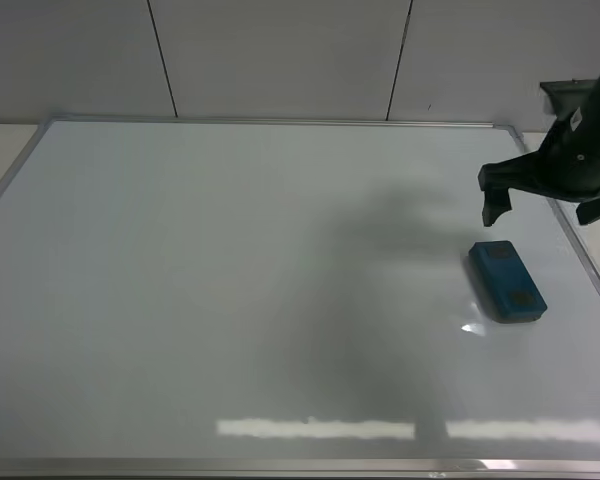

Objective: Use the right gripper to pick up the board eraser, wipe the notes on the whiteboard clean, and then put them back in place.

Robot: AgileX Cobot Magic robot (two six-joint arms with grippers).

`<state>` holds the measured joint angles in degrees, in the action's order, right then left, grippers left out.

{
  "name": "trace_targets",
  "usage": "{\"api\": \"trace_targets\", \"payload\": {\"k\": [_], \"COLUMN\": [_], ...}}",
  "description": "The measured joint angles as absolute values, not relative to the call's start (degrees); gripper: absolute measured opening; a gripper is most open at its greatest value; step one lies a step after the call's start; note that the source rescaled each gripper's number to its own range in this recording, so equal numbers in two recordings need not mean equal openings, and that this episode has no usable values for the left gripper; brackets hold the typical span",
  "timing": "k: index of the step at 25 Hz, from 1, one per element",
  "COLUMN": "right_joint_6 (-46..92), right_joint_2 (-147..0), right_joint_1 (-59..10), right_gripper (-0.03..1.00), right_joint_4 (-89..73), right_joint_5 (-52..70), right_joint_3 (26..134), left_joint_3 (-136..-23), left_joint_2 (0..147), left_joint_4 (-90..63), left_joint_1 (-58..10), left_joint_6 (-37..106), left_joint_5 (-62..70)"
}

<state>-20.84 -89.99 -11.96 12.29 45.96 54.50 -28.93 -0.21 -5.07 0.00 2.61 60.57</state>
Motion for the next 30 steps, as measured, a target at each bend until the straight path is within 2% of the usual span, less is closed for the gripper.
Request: {"api": "trace_targets", "payload": {"k": [14, 30], "right_joint_6": [-20.4, -10.1], "right_joint_2": [-70.5, -37.1], "right_joint_1": [-0.7, -0.3], "right_gripper": [1.00, 1.00], "right_joint_4": [9.7, 8.4], "right_joint_5": [50.0, 58.0], "right_joint_3": [54.5, 53.4], "left_joint_3": [-28.9, -28.9], "left_joint_2": [-0.2, -0.2], "left_joint_4": [-5.1, -5.1], "left_joint_1": [0.0, 0.0], "left_joint_6": [2.6, 2.6], "left_joint_5": [60.6, 60.6]}}
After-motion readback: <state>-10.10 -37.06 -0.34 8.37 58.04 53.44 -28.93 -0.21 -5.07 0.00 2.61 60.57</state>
